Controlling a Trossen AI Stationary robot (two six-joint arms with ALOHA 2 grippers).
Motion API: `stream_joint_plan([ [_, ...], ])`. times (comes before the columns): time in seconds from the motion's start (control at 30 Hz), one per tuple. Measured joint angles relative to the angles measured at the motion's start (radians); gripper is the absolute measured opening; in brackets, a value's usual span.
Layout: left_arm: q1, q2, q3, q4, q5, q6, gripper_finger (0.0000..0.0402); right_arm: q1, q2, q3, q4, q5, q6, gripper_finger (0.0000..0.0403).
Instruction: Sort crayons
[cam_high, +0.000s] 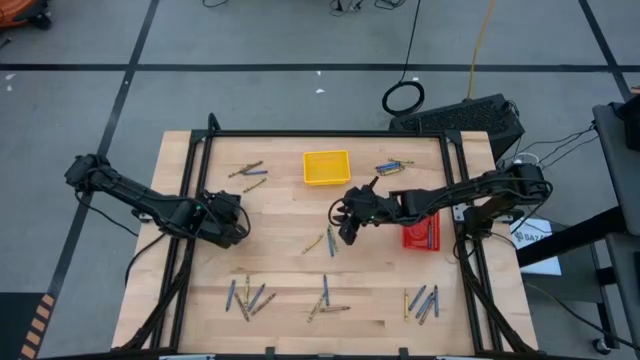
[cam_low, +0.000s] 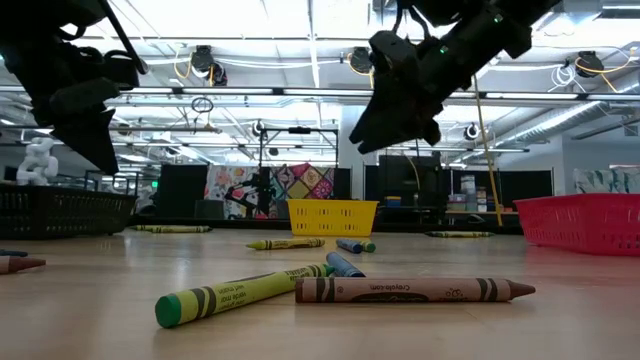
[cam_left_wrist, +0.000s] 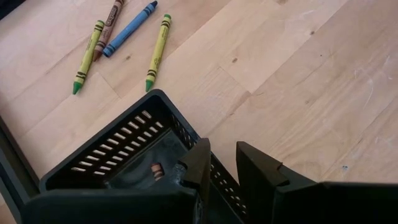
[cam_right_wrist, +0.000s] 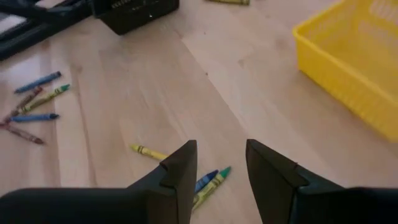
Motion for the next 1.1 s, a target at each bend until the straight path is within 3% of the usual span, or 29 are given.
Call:
stream_joint_plan([
  [0.23, 0.000, 0.000, 0.000, 0.004, 0.011, -0.005, 0.0077, -0.022, 0.000, 0.004, -0.001, -0.123, -0.023, 0.0118],
  [0.53, 0.000, 0.000, 0.000, 0.004, 0.012, -0.006, 0.0077, -0.018, 0.000, 0.004, -0.013, -0.131, 0.155, 0.0123],
  [0.8, 0.000, 0.000, 0.000, 0.004, 0.011, 0.000, 0.0077, 0.014, 0.000, 0.004, -0.087, -0.024, 0.393, 0.0119],
  [1.1, 0.000, 0.000, 0.000, 0.004, 0.011, 0.025, 0.0077, 0.063, 0.042, 0.004, -0.077, 0.030, 0.493, 0.0119],
])
